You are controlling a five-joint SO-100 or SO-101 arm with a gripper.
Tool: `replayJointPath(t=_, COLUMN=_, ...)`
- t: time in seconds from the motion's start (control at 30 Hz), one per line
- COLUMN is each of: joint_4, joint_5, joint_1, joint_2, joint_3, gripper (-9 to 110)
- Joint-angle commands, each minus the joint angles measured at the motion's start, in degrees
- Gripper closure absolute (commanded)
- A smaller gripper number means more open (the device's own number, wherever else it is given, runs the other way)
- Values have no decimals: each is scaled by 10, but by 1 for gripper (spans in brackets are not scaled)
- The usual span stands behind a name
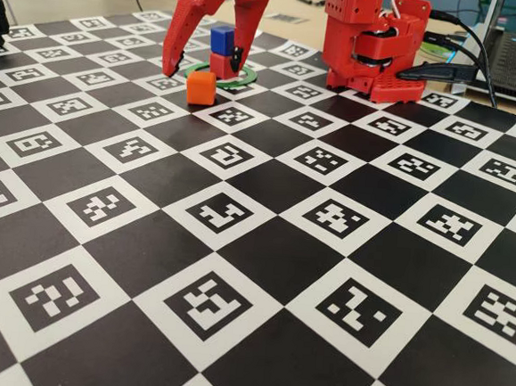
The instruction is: Grab the red cube then put it in the green circle then put the blue cube on top and finally the orange cube on top
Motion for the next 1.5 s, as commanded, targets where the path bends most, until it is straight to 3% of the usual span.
replayJointPath(t=0.0, joint_4=-24, joint_5=10, joint_1=-2, joint_2=25, joint_3=0, gripper=51)
replayJointPath(t=0.83, joint_4=-68, joint_5=72, joint_1=-20, joint_2=-40, joint_3=-8, gripper=52)
replayJointPath(t=1.47, joint_4=-90, joint_5=290, joint_1=-29, joint_2=-42, joint_3=-11, gripper=55)
